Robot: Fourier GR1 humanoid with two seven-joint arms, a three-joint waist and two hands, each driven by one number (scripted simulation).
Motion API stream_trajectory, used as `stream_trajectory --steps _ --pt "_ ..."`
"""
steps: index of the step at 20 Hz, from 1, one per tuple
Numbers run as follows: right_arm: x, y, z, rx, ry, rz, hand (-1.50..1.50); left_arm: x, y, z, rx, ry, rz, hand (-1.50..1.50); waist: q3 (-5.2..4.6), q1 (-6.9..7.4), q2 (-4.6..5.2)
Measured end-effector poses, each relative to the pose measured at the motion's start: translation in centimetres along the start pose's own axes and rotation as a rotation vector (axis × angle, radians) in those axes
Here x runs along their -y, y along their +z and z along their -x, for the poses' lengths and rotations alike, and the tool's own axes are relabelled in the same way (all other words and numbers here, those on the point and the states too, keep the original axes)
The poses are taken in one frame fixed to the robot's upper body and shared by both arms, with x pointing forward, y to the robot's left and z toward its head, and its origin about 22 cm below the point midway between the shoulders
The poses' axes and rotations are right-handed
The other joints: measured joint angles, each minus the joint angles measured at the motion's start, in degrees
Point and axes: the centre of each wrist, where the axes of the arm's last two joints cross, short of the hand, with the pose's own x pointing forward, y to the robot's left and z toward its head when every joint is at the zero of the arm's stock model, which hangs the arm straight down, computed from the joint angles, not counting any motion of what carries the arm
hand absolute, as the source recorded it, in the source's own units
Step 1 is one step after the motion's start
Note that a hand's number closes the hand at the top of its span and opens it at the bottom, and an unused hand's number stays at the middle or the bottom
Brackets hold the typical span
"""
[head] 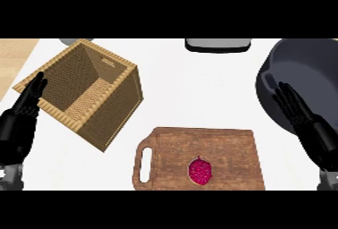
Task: Pick the cupcake from the cutting board and place it in the pot
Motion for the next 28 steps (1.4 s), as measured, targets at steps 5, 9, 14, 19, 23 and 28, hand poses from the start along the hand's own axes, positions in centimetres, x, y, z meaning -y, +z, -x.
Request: stream_trajectory --steps 5,9,14,19,23,28 --pt "-4.4 -4.3 -2.9 0.165 -0.123 -0.398 1.50 2.0 -1.3 -1.1 0.040 0.082 0.053 0.00 0.23 4.19 1.21" --pt "-5.4 -7.7 -7.2 0.378 0.020 -0.646 -1.50 3.8 -2.0 -1.8 0.053 0.162 0.081 0.00 0.23 6.17 1.52" --pt "-5.4 -10.5 -8.7 0.552 0.067 -0.906 -1.50 5.5 -3.2 -2.4 0.055 0.225 0.089 0.00 0.53 5.64 2.31" --pt "-5.0 -12.1 -9.9 0.645 0.176 -0.971 -1.50 6.0 -4.0 -2.6 0.041 0.245 0.083 0.00 0.63 4.79 2.19" --pt "-5.1 -12.7 -10.9 0.682 0.357 -1.016 -1.50 5.9 -4.8 -2.7 0.033 0.249 0.071 0.00 0.56 4.10 1.92" --pt "-6.3 -12.7 -11.0 0.716 0.591 -1.126 -1.50 6.1 -4.7 -2.2 0.020 0.250 0.063 0.00 0.45 3.42 1.37"
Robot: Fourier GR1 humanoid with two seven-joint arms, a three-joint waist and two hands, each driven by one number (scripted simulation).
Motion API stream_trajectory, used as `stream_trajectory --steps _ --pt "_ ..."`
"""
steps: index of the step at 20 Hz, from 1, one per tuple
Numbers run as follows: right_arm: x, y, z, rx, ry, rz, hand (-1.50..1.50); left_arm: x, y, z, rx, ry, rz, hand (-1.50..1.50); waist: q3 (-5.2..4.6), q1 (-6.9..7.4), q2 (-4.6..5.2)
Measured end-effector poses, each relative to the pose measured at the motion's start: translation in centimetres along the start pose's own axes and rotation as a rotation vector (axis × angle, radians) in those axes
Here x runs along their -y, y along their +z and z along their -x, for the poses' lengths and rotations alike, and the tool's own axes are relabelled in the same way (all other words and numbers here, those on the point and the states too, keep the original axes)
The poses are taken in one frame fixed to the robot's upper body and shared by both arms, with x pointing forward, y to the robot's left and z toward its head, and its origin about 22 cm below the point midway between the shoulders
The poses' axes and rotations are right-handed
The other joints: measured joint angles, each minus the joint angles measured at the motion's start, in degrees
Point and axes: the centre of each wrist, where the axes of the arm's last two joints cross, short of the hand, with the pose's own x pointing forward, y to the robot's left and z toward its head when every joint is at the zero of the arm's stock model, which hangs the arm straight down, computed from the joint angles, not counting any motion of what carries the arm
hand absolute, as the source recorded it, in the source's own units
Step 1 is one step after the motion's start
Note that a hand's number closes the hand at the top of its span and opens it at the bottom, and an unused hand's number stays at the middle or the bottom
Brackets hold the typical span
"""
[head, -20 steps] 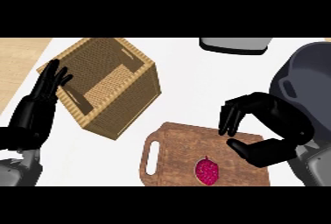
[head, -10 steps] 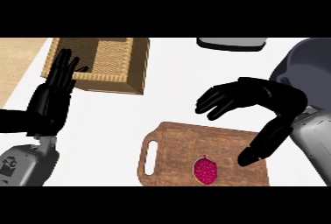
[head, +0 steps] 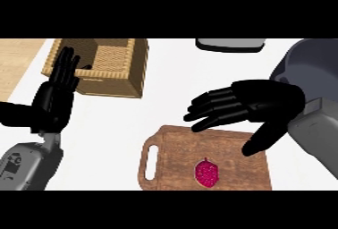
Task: Pick the cupcake from the cutting board and place it in the pot
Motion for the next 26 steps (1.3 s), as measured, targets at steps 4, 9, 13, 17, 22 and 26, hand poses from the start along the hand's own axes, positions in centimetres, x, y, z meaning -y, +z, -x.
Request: stream_trajectory --steps 4,9,13,17,22,26 --pt "-1.1 -0.7 0.8 0.001 0.084 -0.102 -1.50 -0.7 -0.2 0.5 -0.004 -0.006 -0.024 0.00 -0.09 -1.04 -0.40" --pt "-3.4 -1.4 2.0 -0.007 0.128 -0.207 -1.50 -0.9 -0.1 1.3 -0.015 -0.016 -0.045 0.00 -0.15 -2.23 -0.83" --pt "-5.7 -2.2 3.0 -0.020 0.126 -0.279 -1.50 -1.3 -0.7 0.9 -0.022 -0.022 -0.052 0.00 -0.16 -2.78 -1.02" --pt "-7.6 -2.2 3.8 -0.021 0.124 -0.333 -1.50 -1.3 -0.7 1.0 -0.021 -0.019 -0.053 0.00 -0.17 -3.05 -1.13" --pt "-8.6 -2.3 4.6 -0.003 0.130 -0.351 -1.50 -1.8 -0.1 1.4 -0.023 -0.015 -0.056 0.00 -0.16 -3.08 -1.20" --pt "-9.8 -2.1 5.0 0.020 0.123 -0.339 -1.50 -1.9 -0.5 1.3 -0.018 -0.020 -0.060 0.00 -0.17 -3.29 -1.18"
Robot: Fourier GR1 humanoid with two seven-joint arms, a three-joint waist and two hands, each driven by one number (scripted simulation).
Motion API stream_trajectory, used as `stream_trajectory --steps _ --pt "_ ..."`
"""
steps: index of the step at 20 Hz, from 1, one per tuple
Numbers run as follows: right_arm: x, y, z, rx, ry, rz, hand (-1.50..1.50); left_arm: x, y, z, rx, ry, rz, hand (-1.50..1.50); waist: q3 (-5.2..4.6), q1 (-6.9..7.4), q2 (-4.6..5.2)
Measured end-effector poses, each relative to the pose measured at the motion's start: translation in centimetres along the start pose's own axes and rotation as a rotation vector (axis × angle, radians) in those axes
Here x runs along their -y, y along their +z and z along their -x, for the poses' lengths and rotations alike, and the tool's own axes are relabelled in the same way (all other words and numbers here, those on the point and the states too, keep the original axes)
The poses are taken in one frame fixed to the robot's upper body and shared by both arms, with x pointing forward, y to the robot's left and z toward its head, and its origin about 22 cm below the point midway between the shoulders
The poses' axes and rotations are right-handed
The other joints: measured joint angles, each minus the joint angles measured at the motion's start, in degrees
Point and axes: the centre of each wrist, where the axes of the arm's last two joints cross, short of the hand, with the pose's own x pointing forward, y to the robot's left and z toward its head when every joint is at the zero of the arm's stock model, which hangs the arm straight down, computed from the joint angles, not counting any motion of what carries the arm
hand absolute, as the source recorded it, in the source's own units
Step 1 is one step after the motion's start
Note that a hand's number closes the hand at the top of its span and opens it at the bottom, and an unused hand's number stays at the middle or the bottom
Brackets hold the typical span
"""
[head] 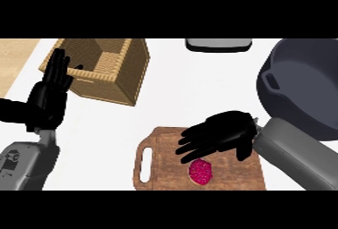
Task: Pick the cupcake from the cutting board and place it in the pot
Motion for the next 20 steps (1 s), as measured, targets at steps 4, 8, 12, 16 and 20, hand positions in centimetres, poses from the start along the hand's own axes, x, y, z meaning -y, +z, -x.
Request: stream_trajectory --steps 4,8,12,16,20 --pt "-0.8 -1.4 0.2 0.013 0.009 0.001 -1.50 0.4 0.1 -0.2 -0.002 -0.008 -0.004 0.00 0.00 -0.09 -0.06" --pt "-1.8 -2.0 0.3 -0.014 0.026 -0.002 -1.50 -0.4 0.3 -0.1 -0.004 -0.003 -0.004 0.00 0.00 -0.19 -0.11" --pt "-3.3 -2.9 -0.1 -0.026 0.028 -0.016 -1.50 -0.1 0.9 -0.2 -0.006 -0.001 -0.006 0.00 -0.01 -0.27 -0.16" --pt "-4.1 -4.6 0.3 -0.022 0.025 -0.017 -1.50 -0.1 0.8 0.1 -0.005 -0.001 -0.005 0.00 -0.01 -0.22 -0.10" --pt "-5.2 -6.1 0.5 -0.008 0.027 -0.033 -1.50 -0.2 0.9 -0.6 -0.004 -0.002 -0.007 0.00 -0.03 -0.14 -0.16"
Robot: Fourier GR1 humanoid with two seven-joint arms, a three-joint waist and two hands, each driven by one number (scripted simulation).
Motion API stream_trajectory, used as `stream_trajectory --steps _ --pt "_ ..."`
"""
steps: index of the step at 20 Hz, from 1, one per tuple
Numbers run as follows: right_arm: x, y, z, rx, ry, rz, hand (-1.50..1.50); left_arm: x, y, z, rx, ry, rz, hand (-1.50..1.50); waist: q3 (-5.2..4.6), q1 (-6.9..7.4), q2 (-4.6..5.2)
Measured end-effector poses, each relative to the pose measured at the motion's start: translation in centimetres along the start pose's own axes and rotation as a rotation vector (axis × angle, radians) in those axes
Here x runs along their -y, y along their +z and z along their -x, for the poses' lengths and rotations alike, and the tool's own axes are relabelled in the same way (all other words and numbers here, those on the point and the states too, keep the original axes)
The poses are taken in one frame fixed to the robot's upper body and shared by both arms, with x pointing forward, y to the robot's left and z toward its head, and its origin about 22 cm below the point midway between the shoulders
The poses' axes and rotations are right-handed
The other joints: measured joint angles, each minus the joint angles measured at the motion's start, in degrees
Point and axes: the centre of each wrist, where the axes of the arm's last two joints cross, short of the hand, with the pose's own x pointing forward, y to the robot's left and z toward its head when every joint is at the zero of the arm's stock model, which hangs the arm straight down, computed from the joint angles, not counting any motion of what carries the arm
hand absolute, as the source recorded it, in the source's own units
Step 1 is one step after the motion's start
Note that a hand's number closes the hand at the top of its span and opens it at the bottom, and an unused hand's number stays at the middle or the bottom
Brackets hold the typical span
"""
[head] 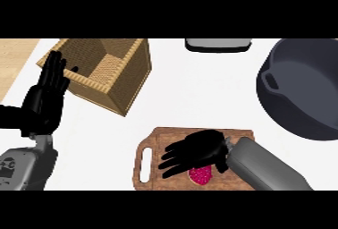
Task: Pick the cupcake from the cutting board and place it in the pot
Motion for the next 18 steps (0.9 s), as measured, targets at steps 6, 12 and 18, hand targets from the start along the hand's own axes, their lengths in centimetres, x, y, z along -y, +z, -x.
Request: stream_trajectory --steps 6,12,18 --pt "-0.8 -1.1 -0.3 0.027 0.017 -0.034 1.50 -0.3 0.0 0.5 -0.001 0.004 0.001 0.00 -0.18 -0.07 -0.22" --pt "-1.4 -2.2 -1.3 0.128 0.094 -0.044 1.50 0.5 -0.6 0.5 -0.002 -0.001 0.002 0.00 -0.39 -0.17 -0.39" --pt "-2.0 -2.2 -2.0 0.153 0.131 -0.026 1.50 -0.4 0.2 0.4 -0.007 0.001 -0.003 0.00 -0.47 -0.04 -0.60"
